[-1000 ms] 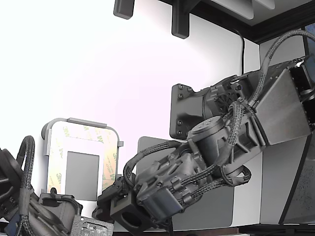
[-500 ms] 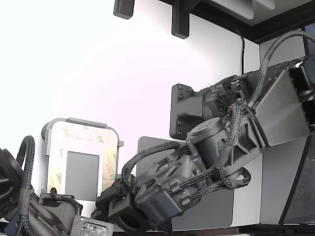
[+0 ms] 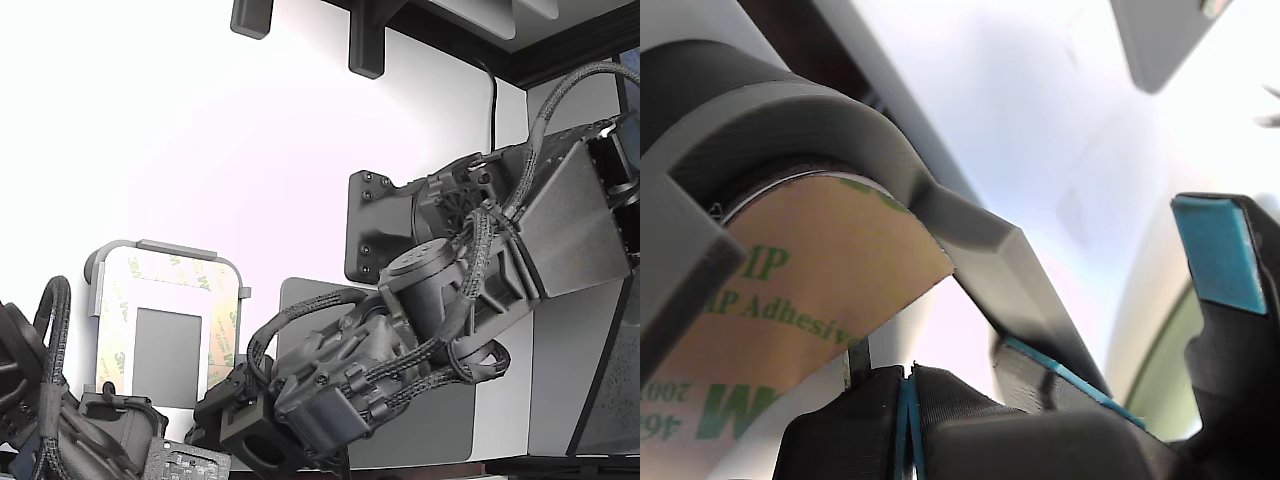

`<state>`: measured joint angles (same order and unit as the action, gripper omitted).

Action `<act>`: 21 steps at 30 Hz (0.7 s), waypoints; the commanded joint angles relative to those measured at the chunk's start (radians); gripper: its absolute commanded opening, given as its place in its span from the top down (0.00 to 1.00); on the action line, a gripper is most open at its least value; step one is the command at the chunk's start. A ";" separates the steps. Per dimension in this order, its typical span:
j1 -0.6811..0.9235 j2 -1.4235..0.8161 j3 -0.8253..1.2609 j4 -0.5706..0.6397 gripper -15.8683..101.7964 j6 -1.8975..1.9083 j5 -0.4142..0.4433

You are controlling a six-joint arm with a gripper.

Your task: Peel off protective film from adhesive tape.

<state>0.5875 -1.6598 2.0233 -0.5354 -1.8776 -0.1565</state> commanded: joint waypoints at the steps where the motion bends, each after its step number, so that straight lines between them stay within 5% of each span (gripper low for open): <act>1: -0.008 -0.020 -0.018 0.012 0.96 -0.002 -0.003; 21: -0.006 -0.049 0.006 0.014 0.96 -0.015 -0.008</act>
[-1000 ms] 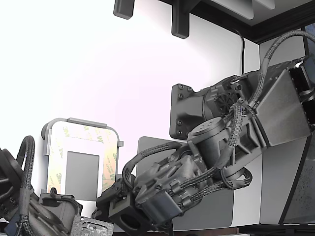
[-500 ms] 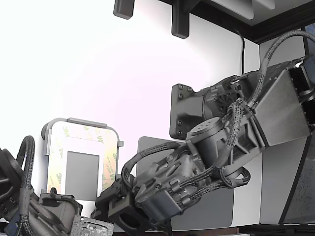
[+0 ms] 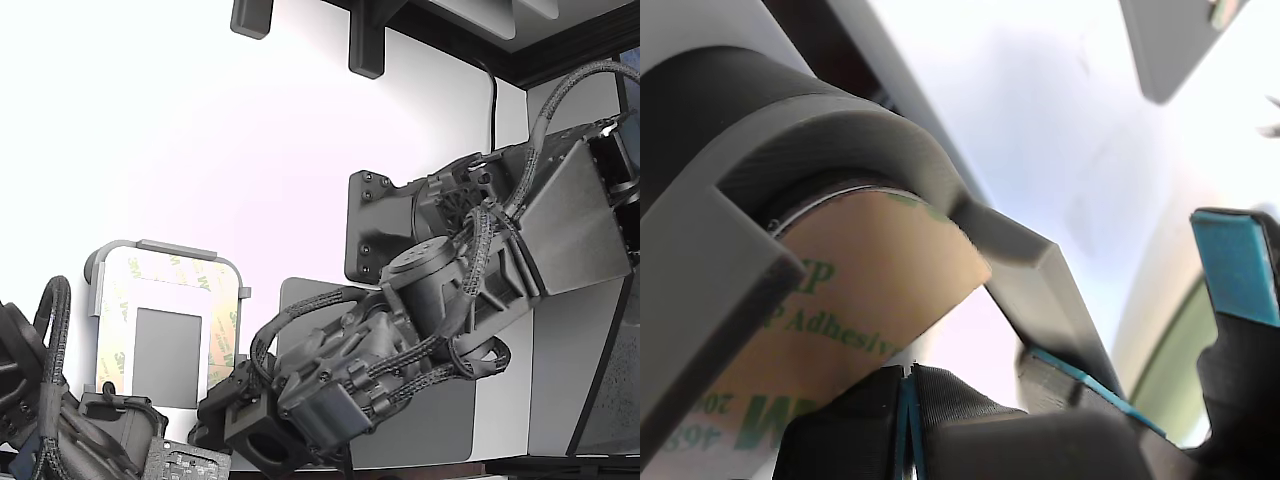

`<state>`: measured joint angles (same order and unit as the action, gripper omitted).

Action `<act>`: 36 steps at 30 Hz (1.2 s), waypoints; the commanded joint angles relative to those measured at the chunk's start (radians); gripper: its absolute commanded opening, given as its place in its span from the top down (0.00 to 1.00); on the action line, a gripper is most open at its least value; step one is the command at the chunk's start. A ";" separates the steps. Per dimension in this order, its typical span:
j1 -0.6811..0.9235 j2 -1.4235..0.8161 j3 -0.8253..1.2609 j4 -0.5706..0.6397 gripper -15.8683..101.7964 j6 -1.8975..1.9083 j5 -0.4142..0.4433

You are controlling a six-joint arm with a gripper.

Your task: Peel off protective film from adhesive tape.

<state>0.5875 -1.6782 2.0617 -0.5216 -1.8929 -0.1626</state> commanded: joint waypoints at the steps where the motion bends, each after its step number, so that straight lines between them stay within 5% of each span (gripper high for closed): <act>1: -0.006 -0.031 -0.032 0.000 0.96 0.000 -0.002; 36: -0.006 -0.057 0.002 -0.003 0.96 -0.014 -0.002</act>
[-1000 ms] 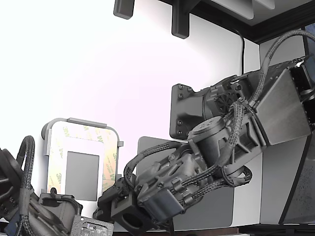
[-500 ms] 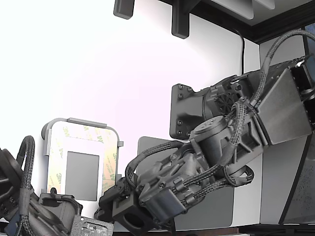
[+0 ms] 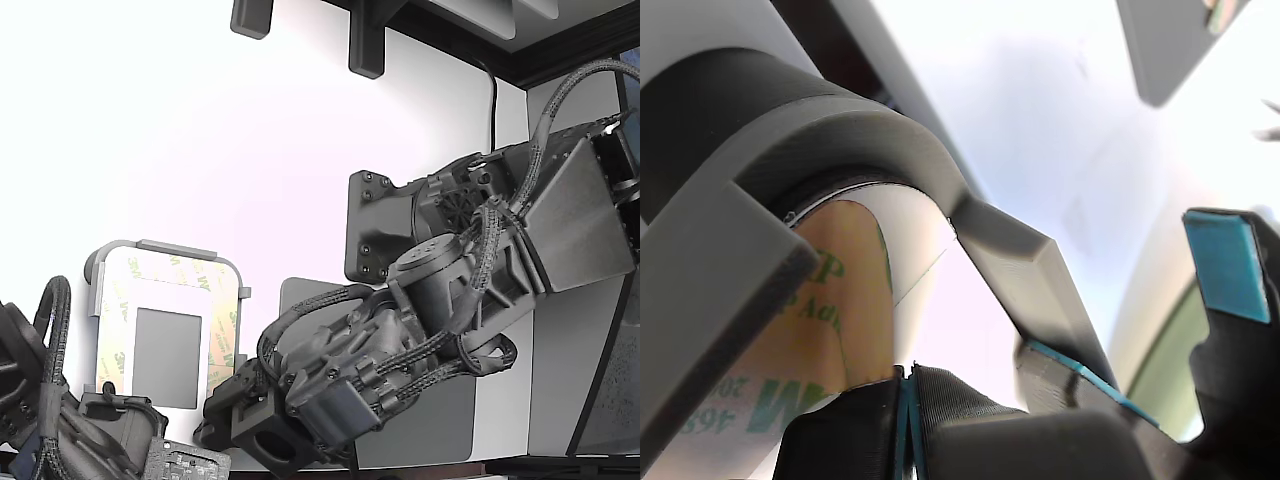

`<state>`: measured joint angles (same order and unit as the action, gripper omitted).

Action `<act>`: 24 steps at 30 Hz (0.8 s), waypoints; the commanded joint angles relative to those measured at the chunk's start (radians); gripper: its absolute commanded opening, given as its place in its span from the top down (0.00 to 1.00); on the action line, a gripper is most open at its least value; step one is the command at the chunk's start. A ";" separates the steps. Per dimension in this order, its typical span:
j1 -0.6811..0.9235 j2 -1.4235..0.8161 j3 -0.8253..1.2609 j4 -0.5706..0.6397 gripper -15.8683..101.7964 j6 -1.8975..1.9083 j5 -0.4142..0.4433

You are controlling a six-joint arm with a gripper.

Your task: Peel off protective film from adhesive tape.

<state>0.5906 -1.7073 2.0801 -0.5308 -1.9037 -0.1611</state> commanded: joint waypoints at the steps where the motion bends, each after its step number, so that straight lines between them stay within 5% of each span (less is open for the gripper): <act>1: -0.009 -0.028 -0.017 0.006 0.96 -0.005 -0.003; 24: -0.028 -0.017 -0.009 0.008 0.96 -0.049 -0.009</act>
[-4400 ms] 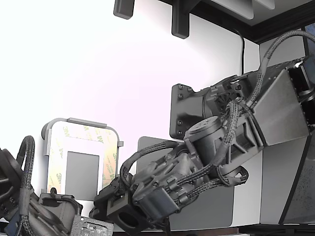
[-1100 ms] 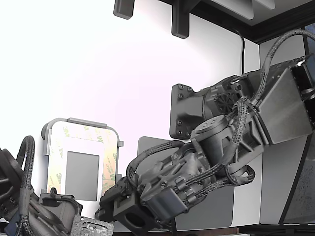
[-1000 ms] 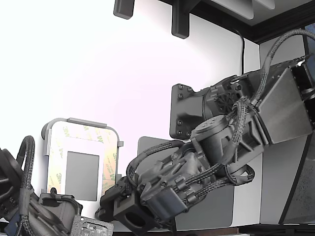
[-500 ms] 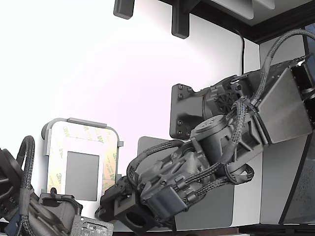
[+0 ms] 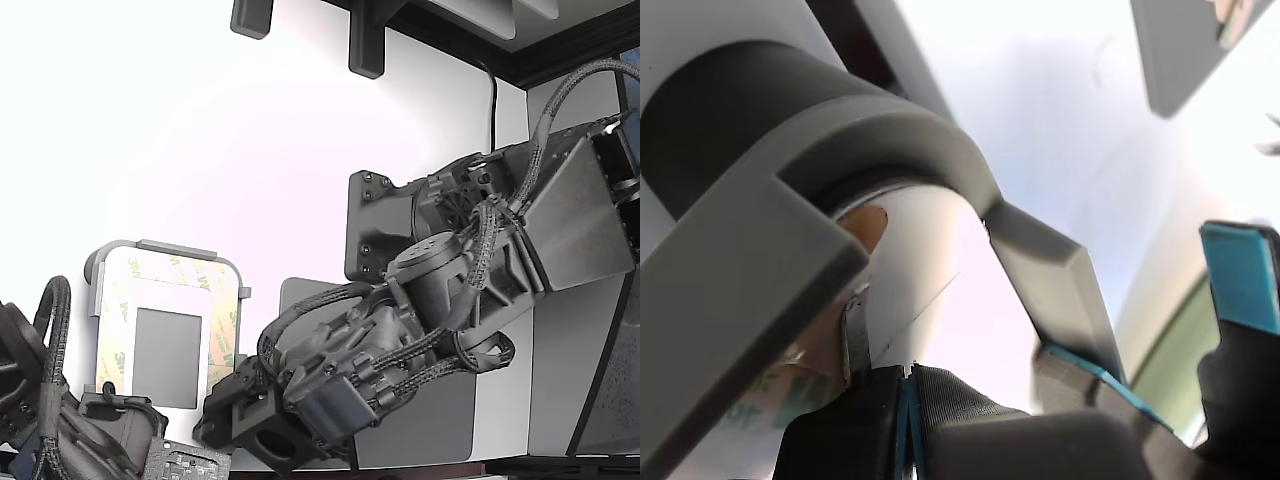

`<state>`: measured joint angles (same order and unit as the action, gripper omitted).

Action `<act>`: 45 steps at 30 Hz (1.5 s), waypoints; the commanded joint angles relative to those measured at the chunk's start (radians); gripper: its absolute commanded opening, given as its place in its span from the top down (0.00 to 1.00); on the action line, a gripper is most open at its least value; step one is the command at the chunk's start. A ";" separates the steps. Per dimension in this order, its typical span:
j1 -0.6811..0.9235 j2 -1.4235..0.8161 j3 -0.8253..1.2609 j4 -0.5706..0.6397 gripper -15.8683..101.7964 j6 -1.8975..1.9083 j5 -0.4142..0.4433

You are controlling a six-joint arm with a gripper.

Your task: Peel off protective film from adhesive tape.

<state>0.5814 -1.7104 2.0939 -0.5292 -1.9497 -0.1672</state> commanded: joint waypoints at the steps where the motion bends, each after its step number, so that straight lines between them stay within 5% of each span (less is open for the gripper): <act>1: -0.018 -0.012 -0.023 0.006 0.96 -0.005 -0.003; 45: -0.051 -0.011 0.015 0.041 0.96 -0.044 -0.029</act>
<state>0.5476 -1.7119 2.1200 -0.4878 -1.9911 -0.1948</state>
